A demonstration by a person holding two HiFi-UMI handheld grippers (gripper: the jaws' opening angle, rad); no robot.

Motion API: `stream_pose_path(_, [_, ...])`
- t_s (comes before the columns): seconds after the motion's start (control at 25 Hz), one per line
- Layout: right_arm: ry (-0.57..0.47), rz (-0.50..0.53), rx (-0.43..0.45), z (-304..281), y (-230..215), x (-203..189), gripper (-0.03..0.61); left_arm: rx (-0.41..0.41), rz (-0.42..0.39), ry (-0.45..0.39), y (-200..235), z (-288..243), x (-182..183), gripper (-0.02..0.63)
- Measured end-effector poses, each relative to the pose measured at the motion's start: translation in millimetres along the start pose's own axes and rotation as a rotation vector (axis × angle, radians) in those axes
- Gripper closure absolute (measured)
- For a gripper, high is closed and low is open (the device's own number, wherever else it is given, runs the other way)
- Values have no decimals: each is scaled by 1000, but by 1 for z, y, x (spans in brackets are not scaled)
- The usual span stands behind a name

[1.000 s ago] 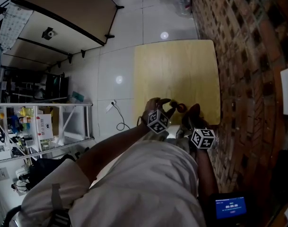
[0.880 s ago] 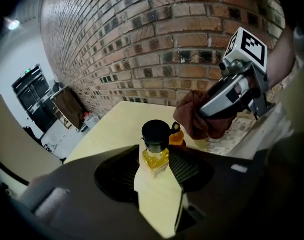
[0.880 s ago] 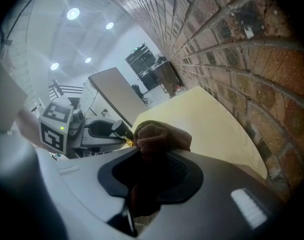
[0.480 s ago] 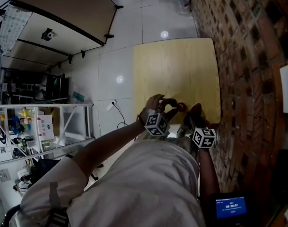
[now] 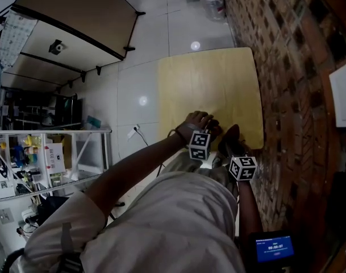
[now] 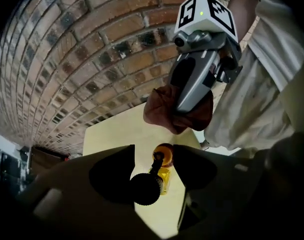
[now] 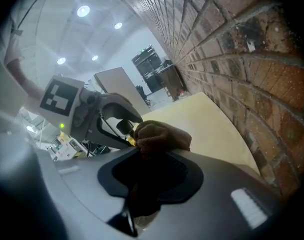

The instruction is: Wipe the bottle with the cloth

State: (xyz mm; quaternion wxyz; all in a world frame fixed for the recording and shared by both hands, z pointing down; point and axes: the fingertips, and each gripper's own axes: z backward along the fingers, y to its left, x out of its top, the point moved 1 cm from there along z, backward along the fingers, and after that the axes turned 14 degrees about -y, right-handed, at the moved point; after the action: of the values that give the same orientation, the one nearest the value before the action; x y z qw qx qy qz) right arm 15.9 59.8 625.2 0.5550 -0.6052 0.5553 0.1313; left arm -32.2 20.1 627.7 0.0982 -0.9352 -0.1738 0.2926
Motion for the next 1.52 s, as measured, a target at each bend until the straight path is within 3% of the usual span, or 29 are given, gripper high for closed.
stream_pose_path(0.28, [22,38,4,-10,-1,0,489,-42,-122,66,0,-3,0,389])
stream_pose_path(0.6, [41,47,3,-16,0,1,489,-64,-145,94,-1,3,2,411])
stream_pose_path(0.88, [-21,-67,72,-37,17,11,489,-22,-141,71,-9,3,19,459])
stream_pose_path(1.04, [-29,-141,15,-45,2,8,491,-6,-136,95,-5,-1,17,494])
stream_pose_path(1.28, [64,-124,-97,-57,-26,-26,491,24,-66,37,1,7,26,504])
stream_pose_path(1.4, [199,-82,-173,-66,-41,-53,491,35,-46,24,5,15,28,505])
stream_pose_path(1.52, [356,43,-197,-70,-46,-83,491,35,-42,30,5,14,29,505])
